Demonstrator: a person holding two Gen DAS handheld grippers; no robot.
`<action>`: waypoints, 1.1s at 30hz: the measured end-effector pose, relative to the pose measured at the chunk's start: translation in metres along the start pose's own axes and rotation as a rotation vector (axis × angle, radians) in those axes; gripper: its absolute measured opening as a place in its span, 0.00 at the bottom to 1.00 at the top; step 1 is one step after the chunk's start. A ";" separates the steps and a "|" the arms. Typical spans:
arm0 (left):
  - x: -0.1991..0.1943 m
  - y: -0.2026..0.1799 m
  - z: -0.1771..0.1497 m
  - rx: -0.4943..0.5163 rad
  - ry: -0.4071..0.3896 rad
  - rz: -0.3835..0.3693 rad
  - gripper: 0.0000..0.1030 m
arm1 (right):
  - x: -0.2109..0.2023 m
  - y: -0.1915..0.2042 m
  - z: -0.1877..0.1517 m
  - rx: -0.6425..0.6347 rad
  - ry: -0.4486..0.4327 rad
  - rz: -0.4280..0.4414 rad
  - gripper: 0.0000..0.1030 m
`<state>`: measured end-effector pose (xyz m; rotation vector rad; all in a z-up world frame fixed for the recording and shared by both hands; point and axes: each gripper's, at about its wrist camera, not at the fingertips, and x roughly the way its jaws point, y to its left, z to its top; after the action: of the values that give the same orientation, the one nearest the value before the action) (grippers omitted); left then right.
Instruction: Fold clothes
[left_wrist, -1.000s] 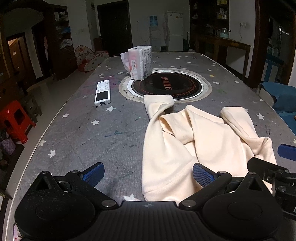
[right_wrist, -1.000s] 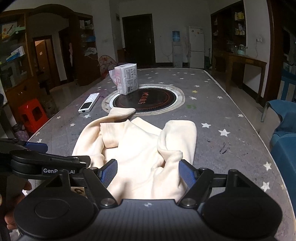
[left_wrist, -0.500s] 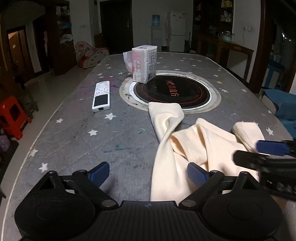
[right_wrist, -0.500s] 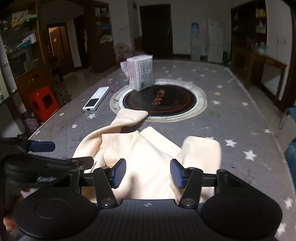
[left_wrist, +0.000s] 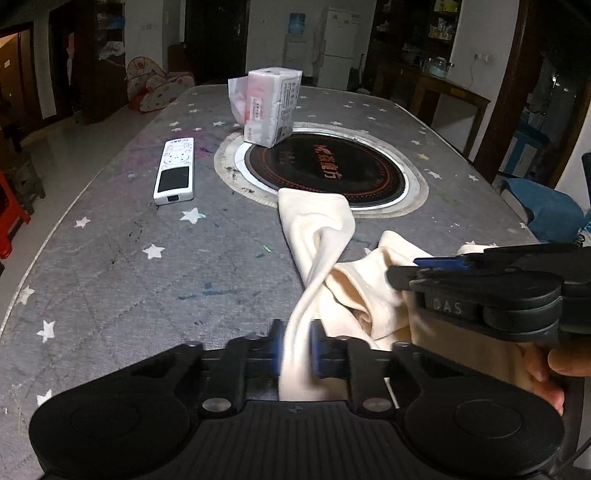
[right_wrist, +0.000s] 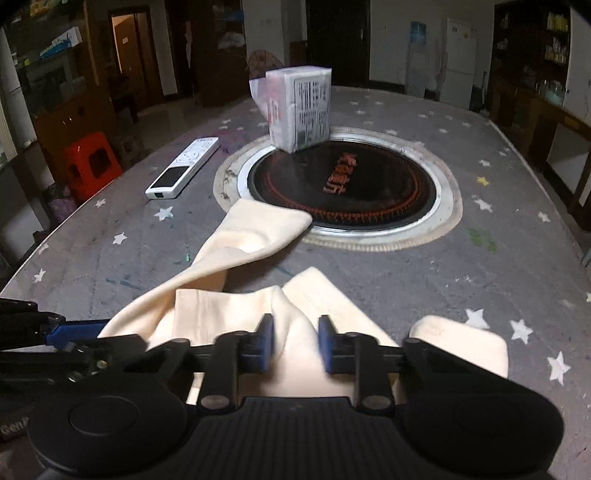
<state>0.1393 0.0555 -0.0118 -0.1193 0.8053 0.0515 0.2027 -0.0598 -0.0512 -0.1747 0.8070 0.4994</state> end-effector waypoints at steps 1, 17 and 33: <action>-0.002 0.000 0.000 0.000 -0.008 0.000 0.08 | -0.004 0.000 -0.001 -0.004 -0.008 -0.008 0.08; -0.077 0.029 -0.032 -0.068 -0.111 0.055 0.05 | -0.184 -0.054 -0.055 0.022 -0.281 -0.270 0.07; -0.113 0.028 -0.068 0.065 -0.022 0.073 0.16 | -0.250 -0.116 -0.196 0.243 0.030 -0.417 0.11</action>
<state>0.0096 0.0751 0.0208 -0.0274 0.7879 0.0953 -0.0125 -0.3165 -0.0077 -0.1206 0.8271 0.0040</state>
